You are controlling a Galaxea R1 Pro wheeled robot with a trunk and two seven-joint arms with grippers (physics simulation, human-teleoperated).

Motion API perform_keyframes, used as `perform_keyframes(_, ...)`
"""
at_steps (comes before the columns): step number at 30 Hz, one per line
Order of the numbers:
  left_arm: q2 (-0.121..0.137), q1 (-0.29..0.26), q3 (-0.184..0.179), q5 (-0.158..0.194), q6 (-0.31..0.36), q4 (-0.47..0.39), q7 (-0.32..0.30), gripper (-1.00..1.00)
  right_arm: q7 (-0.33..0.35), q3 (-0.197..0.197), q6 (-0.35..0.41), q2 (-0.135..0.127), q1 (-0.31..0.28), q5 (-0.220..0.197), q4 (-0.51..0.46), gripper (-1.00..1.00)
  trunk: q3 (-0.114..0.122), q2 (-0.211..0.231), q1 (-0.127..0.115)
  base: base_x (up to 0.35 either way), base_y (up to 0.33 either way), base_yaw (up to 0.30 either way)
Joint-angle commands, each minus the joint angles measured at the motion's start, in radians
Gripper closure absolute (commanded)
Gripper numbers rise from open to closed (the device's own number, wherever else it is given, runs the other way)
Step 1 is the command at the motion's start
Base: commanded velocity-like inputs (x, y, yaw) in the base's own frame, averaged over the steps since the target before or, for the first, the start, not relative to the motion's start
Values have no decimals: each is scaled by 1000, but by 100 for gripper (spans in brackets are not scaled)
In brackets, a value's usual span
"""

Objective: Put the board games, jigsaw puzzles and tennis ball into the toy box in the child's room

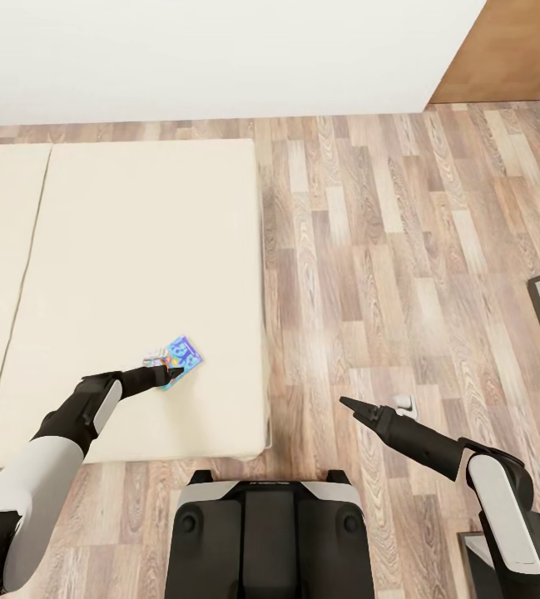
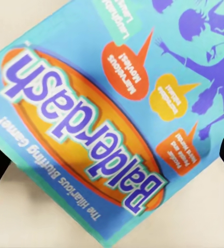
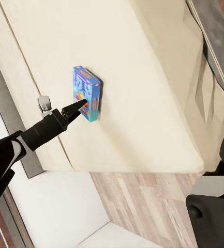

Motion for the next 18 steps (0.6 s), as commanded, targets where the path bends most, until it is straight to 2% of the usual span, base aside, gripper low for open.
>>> perform_keyframes(1,0,0,3,9,9,-1,-1,-100,10,-1,4,0,-1,9,0,-100,-1,-1,1,0,-36,0)
perform_keyframes(13,1,0,3,8,9,-2,-1,-100,10,-1,4,0,-1,9,0,-100,-1,-1,1,0,-12,0)
perform_keyframes(18,2,0,3,8,9,-4,-1,-100,10,-1,4,0,-1,9,0,-100,-1,-1,1,0,-185,0)
